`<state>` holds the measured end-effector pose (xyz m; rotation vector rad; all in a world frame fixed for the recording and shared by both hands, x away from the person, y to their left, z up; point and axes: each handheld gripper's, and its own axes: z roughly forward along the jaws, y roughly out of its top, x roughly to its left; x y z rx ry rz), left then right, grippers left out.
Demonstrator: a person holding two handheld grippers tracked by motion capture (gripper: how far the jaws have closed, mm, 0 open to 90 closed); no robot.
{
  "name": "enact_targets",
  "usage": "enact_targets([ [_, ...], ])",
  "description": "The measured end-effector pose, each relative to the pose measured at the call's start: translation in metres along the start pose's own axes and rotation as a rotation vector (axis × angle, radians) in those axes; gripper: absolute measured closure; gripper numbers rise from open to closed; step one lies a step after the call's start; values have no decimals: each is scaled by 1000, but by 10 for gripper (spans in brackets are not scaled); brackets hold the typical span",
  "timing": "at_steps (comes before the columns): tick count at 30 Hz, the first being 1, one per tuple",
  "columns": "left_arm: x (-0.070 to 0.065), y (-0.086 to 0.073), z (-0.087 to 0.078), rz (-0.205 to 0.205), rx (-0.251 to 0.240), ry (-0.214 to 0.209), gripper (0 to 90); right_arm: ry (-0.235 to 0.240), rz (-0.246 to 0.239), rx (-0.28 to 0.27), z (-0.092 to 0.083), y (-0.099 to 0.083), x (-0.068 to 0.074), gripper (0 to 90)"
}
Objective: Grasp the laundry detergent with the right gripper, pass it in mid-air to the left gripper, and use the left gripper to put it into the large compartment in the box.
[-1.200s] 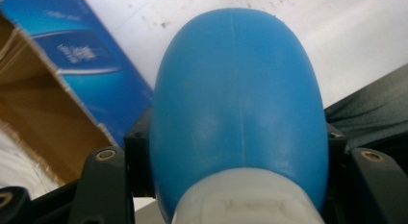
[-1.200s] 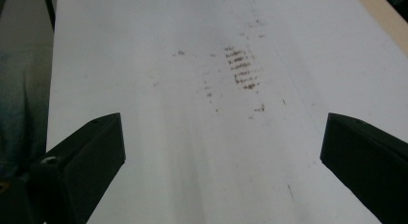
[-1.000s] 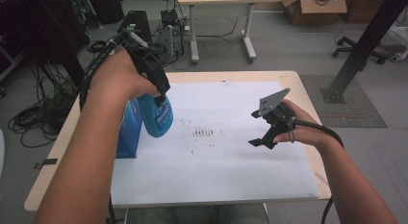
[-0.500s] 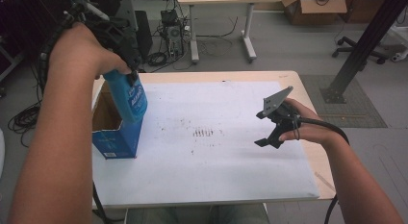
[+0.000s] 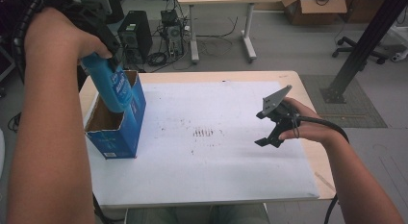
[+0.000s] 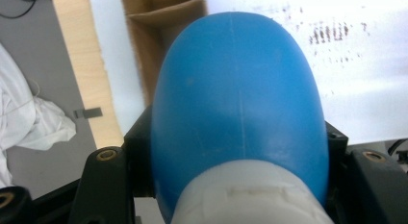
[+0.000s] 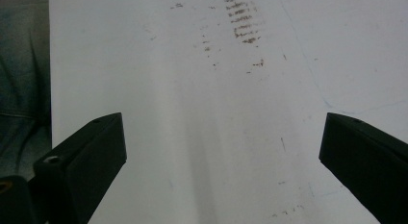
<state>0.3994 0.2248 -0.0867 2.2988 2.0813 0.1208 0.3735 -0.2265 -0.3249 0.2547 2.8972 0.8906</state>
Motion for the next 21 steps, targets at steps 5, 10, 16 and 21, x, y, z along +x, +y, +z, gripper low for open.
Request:
enact_targets([
  [5, 14, 2, 2, -33, 3, 18, 387, 7, 7, 26, 2, -1, -3, 27],
  [10, 25, 5, 9, -58, 12, 23, 387, 11, 13, 30, 3, 0, -5, 27],
  [16, 34, 8, 17, -73, 15, 21, 387, 17, 14, 37, 5, 3, -6, 27],
  [21, 38, 9, 24, -80, 17, 21, 387, 21, 16, 40, 8, 3, -6, 27],
])
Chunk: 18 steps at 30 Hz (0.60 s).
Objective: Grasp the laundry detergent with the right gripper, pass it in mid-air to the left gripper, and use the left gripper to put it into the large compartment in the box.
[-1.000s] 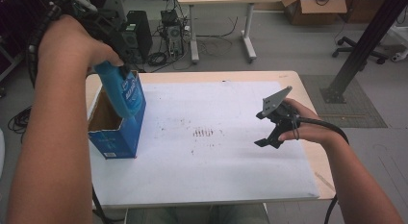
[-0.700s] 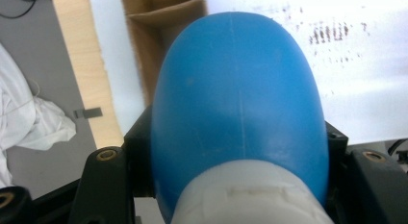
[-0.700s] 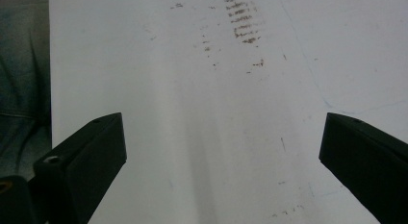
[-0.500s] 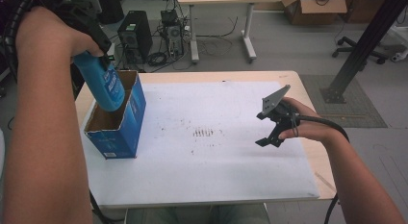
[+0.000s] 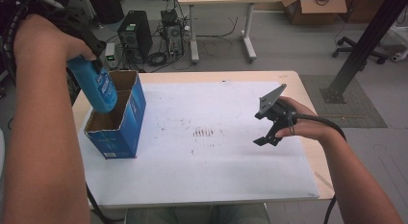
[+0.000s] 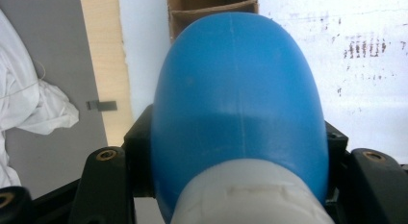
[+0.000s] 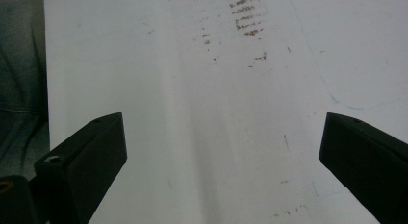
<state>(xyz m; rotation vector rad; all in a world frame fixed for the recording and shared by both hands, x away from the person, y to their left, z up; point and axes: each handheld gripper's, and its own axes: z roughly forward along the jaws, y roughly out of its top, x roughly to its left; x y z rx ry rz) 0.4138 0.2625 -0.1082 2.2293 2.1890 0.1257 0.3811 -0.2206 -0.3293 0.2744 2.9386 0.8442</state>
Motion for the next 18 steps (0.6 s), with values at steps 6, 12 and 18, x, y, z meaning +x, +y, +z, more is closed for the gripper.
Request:
enact_targets([
  [6, 2, 1, 11, -18, 3, 5, 386, 8, 2, 5, 2, -1, 0, 27],
  [12, 6, 3, 25, -25, 18, 0, 386, 10, 8, 12, 4, -2, 1, 29],
  [18, 8, 6, 42, -29, 31, -9, 387, 15, 7, 11, 3, -2, 1, 29],
])
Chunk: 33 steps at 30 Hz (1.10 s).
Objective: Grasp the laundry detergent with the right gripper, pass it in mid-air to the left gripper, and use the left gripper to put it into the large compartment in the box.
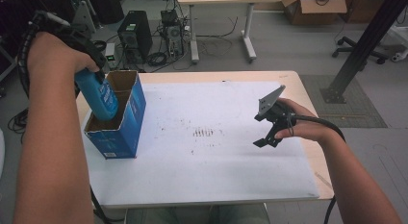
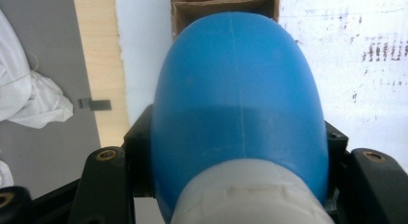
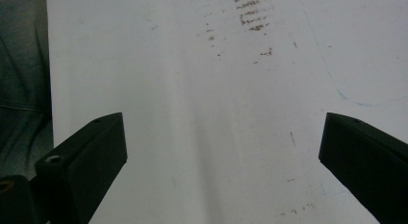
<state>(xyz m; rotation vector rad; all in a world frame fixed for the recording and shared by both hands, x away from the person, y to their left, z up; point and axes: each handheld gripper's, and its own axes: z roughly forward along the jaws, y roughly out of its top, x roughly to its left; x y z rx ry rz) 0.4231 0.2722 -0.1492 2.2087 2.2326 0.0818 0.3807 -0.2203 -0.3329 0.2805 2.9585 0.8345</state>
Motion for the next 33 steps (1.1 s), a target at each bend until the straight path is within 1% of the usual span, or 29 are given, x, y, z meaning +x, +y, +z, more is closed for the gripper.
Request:
enact_targets([
  [2, 0, 1, 6, -3, 6, -2, 386, -2, -2, -2, 0, 0, 0, 28],
  [7, -2, 4, 21, 5, 17, 2, 386, 1, -5, -2, 1, 0, 2, 29],
  [13, -2, 5, 41, 7, 36, -13, 386, 2, -1, -2, 1, -1, 2, 29],
  [20, 0, 4, 65, 7, 52, -4, 386, 6, 0, -6, 4, -1, 2, 29],
  [22, 0, 4, 71, 7, 54, -6, 386, 4, -1, -3, 4, 0, 3, 29],
  [27, 3, 3, 88, -3, 64, -24, 386, 7, -5, -16, 4, 3, 5, 28],
  [30, 2, 3, 99, -3, 75, -17, 386, 9, -10, -21, 4, 6, 6, 29],
  [31, 2, 4, 102, 1, 76, -16, 386, 8, -14, -15, 5, 6, 6, 29],
  [33, 1, 4, 107, 3, 80, -18, 386, 8, -9, -12, 5, 6, 5, 29],
])
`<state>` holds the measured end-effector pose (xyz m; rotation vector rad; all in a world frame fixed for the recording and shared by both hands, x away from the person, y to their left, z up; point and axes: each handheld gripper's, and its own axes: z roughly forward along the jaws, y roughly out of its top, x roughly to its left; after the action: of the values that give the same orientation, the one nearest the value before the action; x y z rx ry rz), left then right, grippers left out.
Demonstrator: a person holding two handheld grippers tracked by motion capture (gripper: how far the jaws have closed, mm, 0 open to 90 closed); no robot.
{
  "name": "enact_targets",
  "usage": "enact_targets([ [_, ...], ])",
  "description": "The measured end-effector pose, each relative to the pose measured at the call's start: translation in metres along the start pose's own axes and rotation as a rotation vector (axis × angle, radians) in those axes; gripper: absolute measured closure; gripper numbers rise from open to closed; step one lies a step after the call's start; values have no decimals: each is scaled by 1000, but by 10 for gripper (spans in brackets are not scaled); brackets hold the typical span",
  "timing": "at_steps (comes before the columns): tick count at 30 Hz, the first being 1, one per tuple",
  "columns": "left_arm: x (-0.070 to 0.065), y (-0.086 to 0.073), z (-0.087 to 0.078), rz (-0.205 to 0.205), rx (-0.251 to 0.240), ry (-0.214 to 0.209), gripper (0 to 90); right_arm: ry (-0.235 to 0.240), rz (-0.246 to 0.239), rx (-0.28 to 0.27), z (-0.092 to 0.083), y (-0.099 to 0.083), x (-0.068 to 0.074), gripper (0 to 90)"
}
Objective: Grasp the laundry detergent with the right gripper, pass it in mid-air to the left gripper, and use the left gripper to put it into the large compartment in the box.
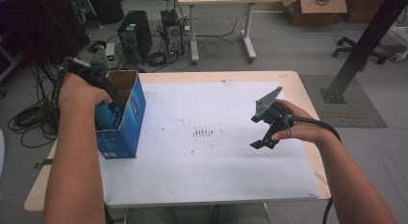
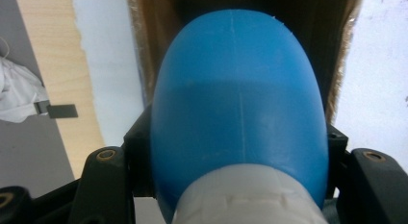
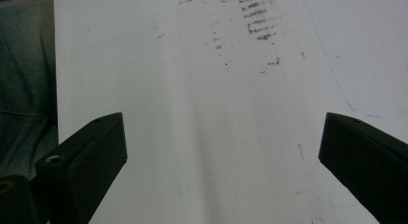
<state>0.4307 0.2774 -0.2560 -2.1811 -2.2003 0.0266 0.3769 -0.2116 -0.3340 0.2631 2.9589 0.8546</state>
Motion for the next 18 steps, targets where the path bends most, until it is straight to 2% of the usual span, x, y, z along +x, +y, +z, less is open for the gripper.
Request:
enact_targets([
  [10, -4, 5, 24, 17, 24, -9, 386, -5, 9, -9, -2, -3, -1, 29],
  [18, -6, 7, 34, 17, 33, -4, 386, -6, 20, -10, -1, -9, -1, 28],
])
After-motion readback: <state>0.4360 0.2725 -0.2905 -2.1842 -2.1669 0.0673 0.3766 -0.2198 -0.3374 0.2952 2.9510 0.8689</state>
